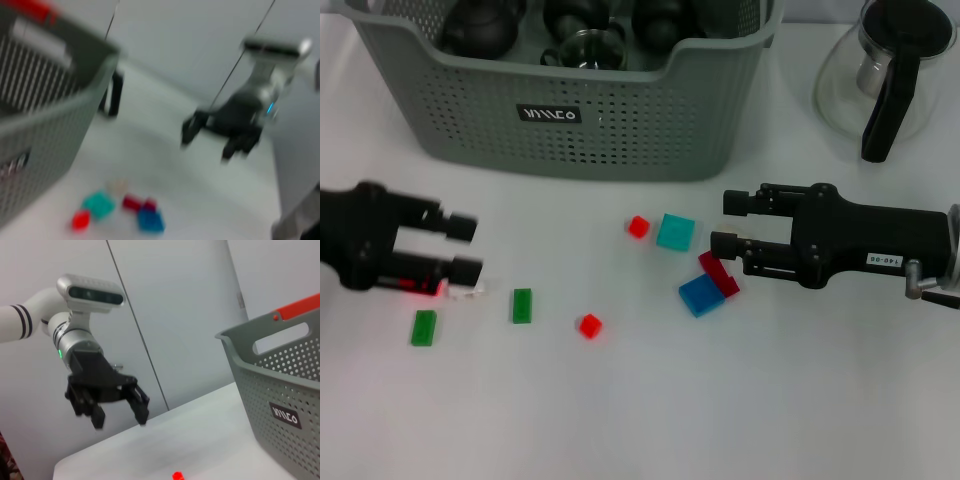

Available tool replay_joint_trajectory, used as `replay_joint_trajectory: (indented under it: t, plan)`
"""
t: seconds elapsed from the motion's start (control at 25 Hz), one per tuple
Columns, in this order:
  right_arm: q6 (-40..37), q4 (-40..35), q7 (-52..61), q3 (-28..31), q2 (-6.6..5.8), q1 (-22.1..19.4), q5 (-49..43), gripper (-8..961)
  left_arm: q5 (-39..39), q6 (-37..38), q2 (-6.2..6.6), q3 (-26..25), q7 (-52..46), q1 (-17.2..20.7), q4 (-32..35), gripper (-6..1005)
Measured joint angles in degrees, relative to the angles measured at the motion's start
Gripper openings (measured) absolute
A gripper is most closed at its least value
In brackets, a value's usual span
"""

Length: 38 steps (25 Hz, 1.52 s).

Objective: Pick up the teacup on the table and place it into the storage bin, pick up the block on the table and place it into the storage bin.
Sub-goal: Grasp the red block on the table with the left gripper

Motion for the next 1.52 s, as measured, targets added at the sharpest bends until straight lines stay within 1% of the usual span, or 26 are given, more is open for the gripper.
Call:
replay_joint_trajectory:
  t: [0.04, 0.28, 0.36, 0.4, 0.52, 0.6, 0.64, 0.76, 0.84, 0.88, 0.96, 1.04, 1.16, 1.52]
  plan:
    - [0.0, 0.01, 0.0, -0.05, 0.01, -0.01, -0.02, 642, 1.32, 0.0, -0.23, 0.0, -0.26, 0.02, 0.94, 632]
    - [0.01, 0.08, 0.0, -0.17, 0.19, -0.01, -0.6, 642, 15.64, -1.44, -3.33, 0.13, -5.18, -1.33, 12.6, 633]
    - [0.01, 0.18, 0.0, -0.19, 0.2, -0.01, -0.62, 643, 20.79, -1.34, -4.86, 0.63, -6.47, -2.61, 17.48, 633]
    - [0.02, 0.23, -0.01, -0.19, 0.2, -0.01, -0.63, 643, 22.4, -1.3, -5.42, 1.03, -6.64, -2.97, 19.1, 633]
    - [0.04, 0.24, -0.08, -0.21, 0.22, 0.04, -0.63, 642, 28.93, -1.95, -8.06, 5.65, -6.55, -3.77, 25.63, 633]
    - [0.09, 0.24, -0.09, -0.21, 0.22, 0.12, -0.63, 641, 32.51, -4.07, -9.86, 9.7, -6.35, -3.87, 28.66, 633]
    - [0.11, 0.24, -0.09, -0.21, 0.22, 0.14, -0.63, 641, 34.25, -5.3, -10.8, 11.99, -6.27, -3.88, 29.82, 617]
    - [0.12, 0.24, -0.08, -0.21, 0.22, 0.16, -0.63, 641, 39.29, -9.92, -12.77, 17.58, -6.37, -3.97, 31.0, 570]
    - [0.08, 0.24, -0.08, -0.16, 0.22, 0.16, -0.63, 641, 41.01, -12.64, -13.33, 20.94, -7.22, -3.9, 30.89, 535]
    - [0.06, 0.24, -0.08, -0.09, 0.22, 0.15, -0.63, 641, 41.41, -13.96, -13.36, 23.03, -8.05, -3.65, 30.73, 516]
    - [0.05, 0.28, -0.08, 0.08, 0.22, 0.06, -0.62, 642, 41.58, -15.56, -13.06, 25.87, -9.49, -3.26, 30.49, 477]
    - [0.05, 0.37, -0.1, 0.11, 0.22, 0.01, -0.62, 642, 41.64, -16.57, -12.69, 27.28, -10.15, -2.97, 30.17, 439]
    - [0.04, 0.44, -0.16, 0.13, 0.22, 0.0, -0.62, 642, 41.72, -17.36, -12.28, 27.57, -10.37, -2.91, 29.21, 438]
    - [0.11, 0.49, -0.05, 0.14, 0.31, 0.23, -0.61, 642, 41.77, -21.31, -11.83, 27.21, -10.41, -1.34, 25.33, 436]
